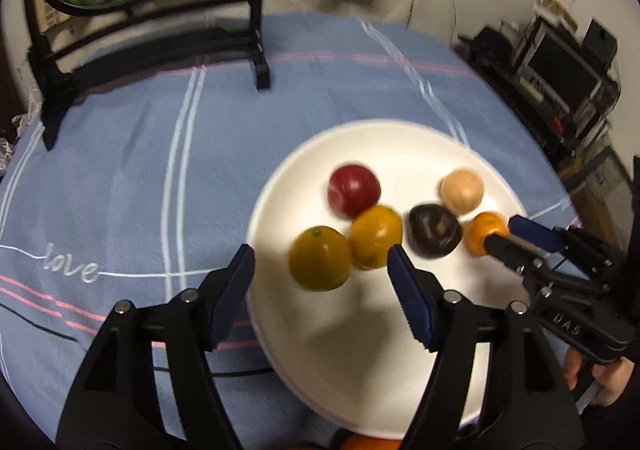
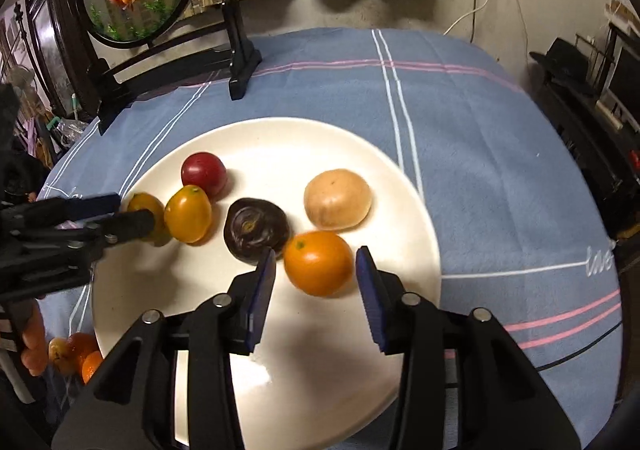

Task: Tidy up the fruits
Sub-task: 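Set both fruits on the white plate and release them, then grasp the red tomato with the left tool while the right tool grasps an orange, then place both fruits on the white plate and open both tools, then grasp the pale pepino with the right tool while the left tool grasps a dark plum, then carry the pepino and dark plum onto the white plate and open both tools, then grasp the dark purple plum with the right tool while the left tool grasps a striped pepino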

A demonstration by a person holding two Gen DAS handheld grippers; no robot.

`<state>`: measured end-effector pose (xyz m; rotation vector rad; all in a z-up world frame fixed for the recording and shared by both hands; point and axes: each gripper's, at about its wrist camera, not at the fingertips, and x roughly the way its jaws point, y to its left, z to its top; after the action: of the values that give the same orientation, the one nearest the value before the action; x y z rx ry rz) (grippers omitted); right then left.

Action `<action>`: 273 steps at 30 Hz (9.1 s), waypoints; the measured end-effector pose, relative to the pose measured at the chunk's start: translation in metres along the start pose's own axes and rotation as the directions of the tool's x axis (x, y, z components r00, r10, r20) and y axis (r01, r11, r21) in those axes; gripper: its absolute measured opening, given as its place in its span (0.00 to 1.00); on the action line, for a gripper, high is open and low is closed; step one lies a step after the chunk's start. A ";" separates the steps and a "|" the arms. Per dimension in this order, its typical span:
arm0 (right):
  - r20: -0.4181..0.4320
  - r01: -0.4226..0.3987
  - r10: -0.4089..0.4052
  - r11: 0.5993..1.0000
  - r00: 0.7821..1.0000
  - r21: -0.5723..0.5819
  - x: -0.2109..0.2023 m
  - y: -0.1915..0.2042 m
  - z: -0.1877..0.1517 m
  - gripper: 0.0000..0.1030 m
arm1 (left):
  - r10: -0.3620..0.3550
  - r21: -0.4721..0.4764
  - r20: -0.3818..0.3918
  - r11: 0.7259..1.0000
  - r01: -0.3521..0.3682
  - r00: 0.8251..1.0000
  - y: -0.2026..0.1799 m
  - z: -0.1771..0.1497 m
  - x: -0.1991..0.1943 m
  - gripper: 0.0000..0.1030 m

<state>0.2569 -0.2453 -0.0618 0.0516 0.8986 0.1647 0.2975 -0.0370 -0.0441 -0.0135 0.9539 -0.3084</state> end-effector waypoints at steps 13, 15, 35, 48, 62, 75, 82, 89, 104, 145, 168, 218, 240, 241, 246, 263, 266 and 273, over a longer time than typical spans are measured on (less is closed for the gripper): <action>-0.017 -0.070 0.069 0.996 0.997 -0.047 -0.110 0.029 -0.092 0.59 | -0.012 -0.013 0.182 1.000 0.015 0.983 -0.002 -0.117 -0.146 0.70; -0.012 -0.062 0.061 0.997 0.998 -0.050 -0.122 0.038 -0.116 0.59 | -0.012 0.008 0.189 1.000 0.011 0.982 -0.010 -0.143 -0.153 0.70; -0.033 -0.050 0.051 0.998 0.998 0.026 -0.096 0.044 -0.161 0.44 | -0.032 -0.022 0.062 0.999 0.033 0.998 -0.002 -0.234 -0.141 0.71; 0.001 -0.123 0.123 0.988 0.992 0.094 -0.123 0.033 -0.170 0.35 | -0.061 0.004 -0.015 0.998 0.062 0.998 -0.014 -0.236 -0.118 0.69; 0.003 -0.170 0.170 0.978 0.985 0.121 -0.137 0.033 -0.181 0.35 | -0.218 -0.114 -0.021 0.970 0.214 0.976 0.009 -0.233 -0.101 0.42; 0.023 -0.158 0.157 0.985 0.987 0.074 -0.150 0.053 -0.178 0.35 | -0.168 -0.023 0.043 0.985 0.169 0.985 -0.014 -0.233 -0.134 0.28; 0.034 -0.143 0.143 0.989 0.989 0.022 -0.153 0.066 -0.172 0.35 | -0.060 0.058 0.119 0.997 0.054 0.991 -0.032 -0.214 -0.156 0.28; 0.024 -0.134 0.134 0.991 0.991 0.022 -0.146 0.061 -0.165 0.35 | -0.080 0.057 0.110 0.996 0.074 0.991 -0.032 -0.194 -0.149 0.28; -0.011 -0.116 0.115 0.990 0.993 -0.081 -0.094 0.052 -0.071 0.35 | -0.051 0.098 0.062 0.994 0.045 0.997 -0.032 -0.067 -0.085 0.29; -0.068 -0.140 0.144 0.988 0.987 0.059 -0.139 0.069 -0.184 0.59 | 0.005 -0.056 0.089 0.998 0.000 0.996 0.010 -0.219 -0.145 0.85; 0.028 -0.157 0.156 0.986 0.987 0.056 -0.149 0.069 -0.192 0.38 | -0.052 0.096 0.035 0.994 0.048 0.998 -0.045 -0.247 -0.131 0.85; 0.002 0.008 -0.008 0.998 1.000 0.057 -0.051 -0.007 -0.030 0.37 | -0.066 0.046 -0.001 0.997 0.066 0.998 -0.044 -0.028 -0.031 0.28; 0.085 -0.042 0.038 0.998 0.996 0.049 -0.103 0.000 -0.049 0.60 | -0.075 -0.011 0.095 0.997 0.077 0.993 -0.016 -0.055 -0.100 0.70; 0.077 -0.063 0.060 0.997 0.995 0.036 -0.113 0.007 -0.063 0.60 | -0.068 -0.012 0.106 0.997 0.070 0.992 -0.014 -0.064 -0.108 0.72; 0.043 -0.123 0.123 0.992 0.992 0.013 -0.137 0.033 -0.120 0.60 | 0.007 -0.014 0.155 1.000 -0.005 0.988 -0.001 -0.137 -0.144 0.73; -0.037 -0.085 0.082 0.990 0.996 -0.110 -0.108 0.090 -0.179 0.59 | 0.006 -0.104 0.095 0.995 0.004 0.995 0.036 -0.217 -0.158 0.75; -0.065 -0.127 0.121 0.987 0.991 -0.101 -0.100 0.089 -0.178 0.46 | 0.001 -0.108 0.088 0.994 0.008 0.996 0.035 -0.216 -0.158 0.75; -0.085 -0.133 0.126 0.988 0.988 -0.076 -0.086 0.085 -0.174 0.29 | 0.019 -0.076 0.076 0.997 -0.013 0.997 0.029 -0.214 -0.152 0.75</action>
<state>0.0583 -0.1794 -0.0938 0.0274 0.9678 0.3267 0.0506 0.0580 -0.0511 -0.0858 0.8881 -0.2552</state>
